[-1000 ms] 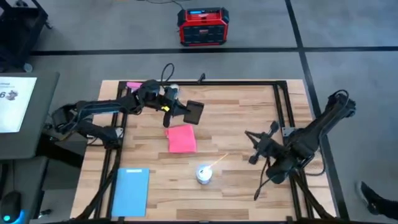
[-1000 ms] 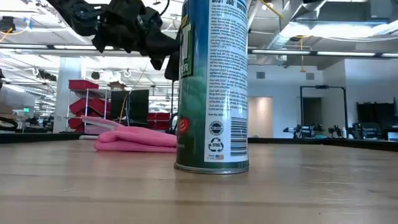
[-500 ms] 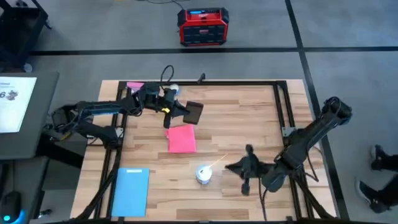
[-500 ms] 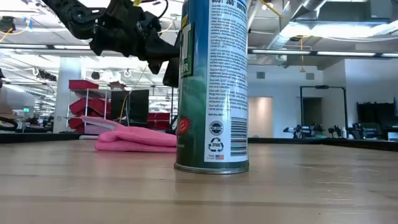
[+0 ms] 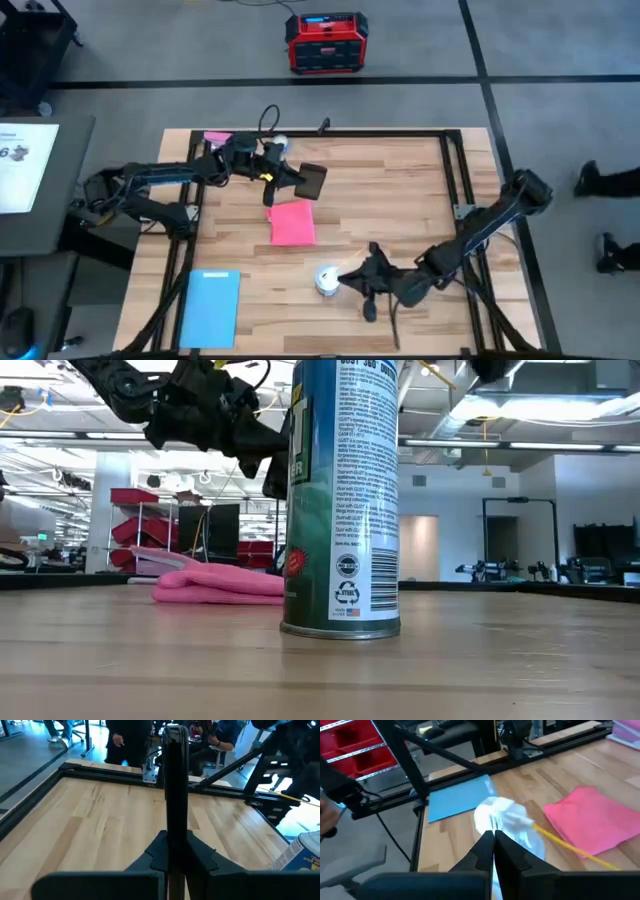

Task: Apply microfiber cloth
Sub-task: Spray the front of the black cellphone using the spray bottle

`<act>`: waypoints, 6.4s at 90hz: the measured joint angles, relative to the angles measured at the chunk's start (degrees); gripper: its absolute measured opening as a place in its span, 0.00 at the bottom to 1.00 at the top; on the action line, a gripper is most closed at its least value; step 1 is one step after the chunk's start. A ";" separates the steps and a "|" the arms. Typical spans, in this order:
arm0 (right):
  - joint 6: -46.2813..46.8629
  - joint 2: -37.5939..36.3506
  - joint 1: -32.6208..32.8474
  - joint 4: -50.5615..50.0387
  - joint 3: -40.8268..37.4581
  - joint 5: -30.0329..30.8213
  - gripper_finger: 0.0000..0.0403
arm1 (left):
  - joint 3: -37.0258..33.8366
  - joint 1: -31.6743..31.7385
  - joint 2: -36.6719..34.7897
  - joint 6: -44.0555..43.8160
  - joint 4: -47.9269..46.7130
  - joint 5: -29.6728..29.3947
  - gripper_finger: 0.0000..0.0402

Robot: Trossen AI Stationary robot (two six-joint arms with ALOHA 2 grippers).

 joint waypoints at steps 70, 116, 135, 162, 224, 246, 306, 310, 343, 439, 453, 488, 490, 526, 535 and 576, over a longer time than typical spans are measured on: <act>-3.05 0.02 -4.33 -4.80 0.18 -2.81 0.00 | 0.00 -0.96 0.02 -2.10 2.16 0.00 0.03; -5.85 0.02 -5.78 -4.19 0.18 -4.58 0.00 | 0.00 -1.60 0.09 -1.35 2.50 -1.02 0.03; -6.57 -0.08 -6.60 -5.49 0.18 -5.35 0.00 | 0.00 -1.62 0.09 -0.95 2.78 -1.33 0.03; -6.53 -0.16 -6.75 -7.31 0.25 -5.39 0.00 | 0.00 -2.26 0.11 0.24 3.29 -7.20 0.03; -9.97 -0.27 -8.26 -8.52 0.25 -5.24 0.00 | 0.00 -5.09 0.15 2.69 5.57 -12.25 0.03; -10.48 -2.43 -7.76 -19.98 3.70 -3.28 0.00 | 0.00 -5.33 1.30 3.61 7.39 -15.40 0.03; -10.42 -2.80 -10.18 -43.60 18.93 -6.49 0.00 | 0.02 -15.75 0.00 5.68 2.33 -33.01 0.03; -10.42 -2.80 -10.64 -43.56 18.93 -7.83 0.00 | 0.01 -17.21 -1.56 5.71 0.85 -35.23 0.03; -10.46 -2.83 -14.63 -47.20 22.64 -15.35 0.00 | -13.51 -23.15 -8.80 1.09 14.27 -46.93 0.03; -16.86 21.68 -18.07 -79.83 61.01 -21.67 0.00 | -15.82 -26.80 -6.23 -0.11 21.33 -52.94 0.03; -16.07 21.72 -18.06 -80.35 62.13 -22.21 0.00 | -15.82 -26.80 -6.23 -0.86 21.35 -52.92 0.03; -15.14 21.72 -17.19 -80.47 62.21 -23.24 0.00 | -15.82 -29.93 -6.23 -2.84 21.46 -55.18 0.03; -15.10 21.72 -17.14 -80.46 62.21 -23.24 0.00 | -15.82 -30.08 -6.21 -3.11 21.44 -55.26 0.03; -14.90 21.72 -17.16 -80.42 62.19 -23.59 0.00 | -15.82 -31.50 -5.81 -3.63 22.22 -56.86 0.03; -14.92 21.72 -17.16 -80.41 62.19 -23.61 0.00 | -15.80 -31.50 -4.30 -3.63 23.24 -56.89 0.03; -15.20 22.63 -17.68 -81.25 61.92 -23.79 0.00 | -15.72 -31.50 1.01 -3.59 29.68 -56.86 0.03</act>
